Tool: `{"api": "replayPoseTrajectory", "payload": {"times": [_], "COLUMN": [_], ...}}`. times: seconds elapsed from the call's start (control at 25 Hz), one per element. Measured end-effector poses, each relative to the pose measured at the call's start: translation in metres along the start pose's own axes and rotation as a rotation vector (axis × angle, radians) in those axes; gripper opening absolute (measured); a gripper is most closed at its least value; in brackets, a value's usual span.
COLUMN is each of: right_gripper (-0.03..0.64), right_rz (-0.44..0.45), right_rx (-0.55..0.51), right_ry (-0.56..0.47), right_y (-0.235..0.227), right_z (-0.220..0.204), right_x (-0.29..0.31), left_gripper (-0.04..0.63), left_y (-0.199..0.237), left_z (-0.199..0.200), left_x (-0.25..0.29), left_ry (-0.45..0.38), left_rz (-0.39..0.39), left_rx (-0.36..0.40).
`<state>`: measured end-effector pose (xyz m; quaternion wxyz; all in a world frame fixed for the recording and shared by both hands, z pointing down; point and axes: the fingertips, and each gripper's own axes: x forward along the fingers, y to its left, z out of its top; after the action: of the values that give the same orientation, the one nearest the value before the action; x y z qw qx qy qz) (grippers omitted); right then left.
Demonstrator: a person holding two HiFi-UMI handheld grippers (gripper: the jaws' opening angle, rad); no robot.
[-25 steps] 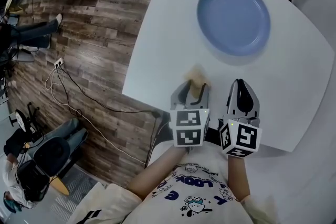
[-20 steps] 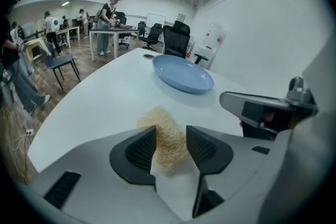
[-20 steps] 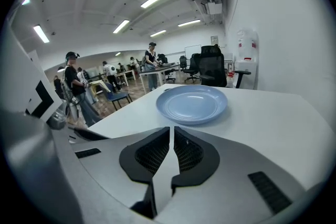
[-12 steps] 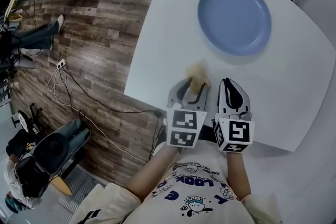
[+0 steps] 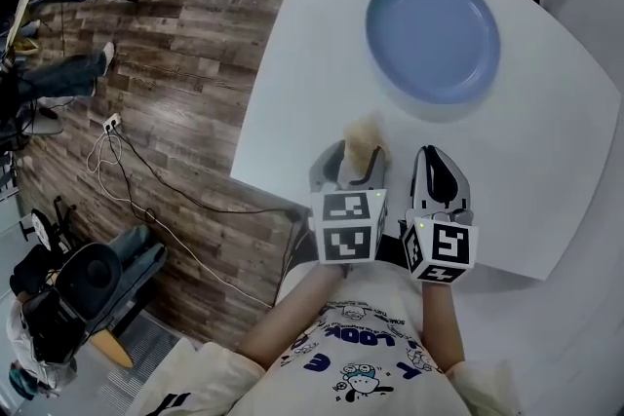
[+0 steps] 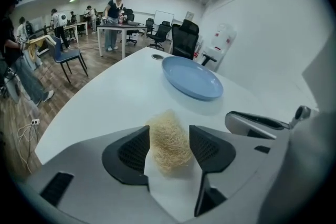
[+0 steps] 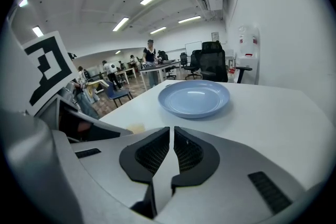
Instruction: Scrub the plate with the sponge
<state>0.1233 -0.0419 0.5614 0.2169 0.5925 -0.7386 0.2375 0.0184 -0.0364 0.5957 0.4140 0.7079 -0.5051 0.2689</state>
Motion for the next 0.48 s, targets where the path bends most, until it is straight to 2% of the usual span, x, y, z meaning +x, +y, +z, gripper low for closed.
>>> {"api": "replayPoseTrajectory", "payload": {"times": [0.12, 0.28, 0.48], "right_gripper": [0.037, 0.037, 0.037], "right_rz": [-0.024, -0.046, -0.062], "right_rx": [-0.009, 0.006, 0.014], "right_ry": [-0.002, -0.003, -0.002], "right_y": [-0.004, -0.008, -0.010], "right_z": [0.003, 0.005, 0.001], "right_x": [-0.002, -0.004, -0.007], "left_gripper": [0.224, 0.224, 0.224], "left_y": [0.001, 0.002, 0.003], "left_z": [0.006, 0.003, -0.005], "left_x": [0.005, 0.013, 0.020], "left_ry": [0.012, 0.052, 0.042], "left_rz": [0.021, 0.048, 0.089], "left_rx": [-0.037, -0.038, 0.081]}}
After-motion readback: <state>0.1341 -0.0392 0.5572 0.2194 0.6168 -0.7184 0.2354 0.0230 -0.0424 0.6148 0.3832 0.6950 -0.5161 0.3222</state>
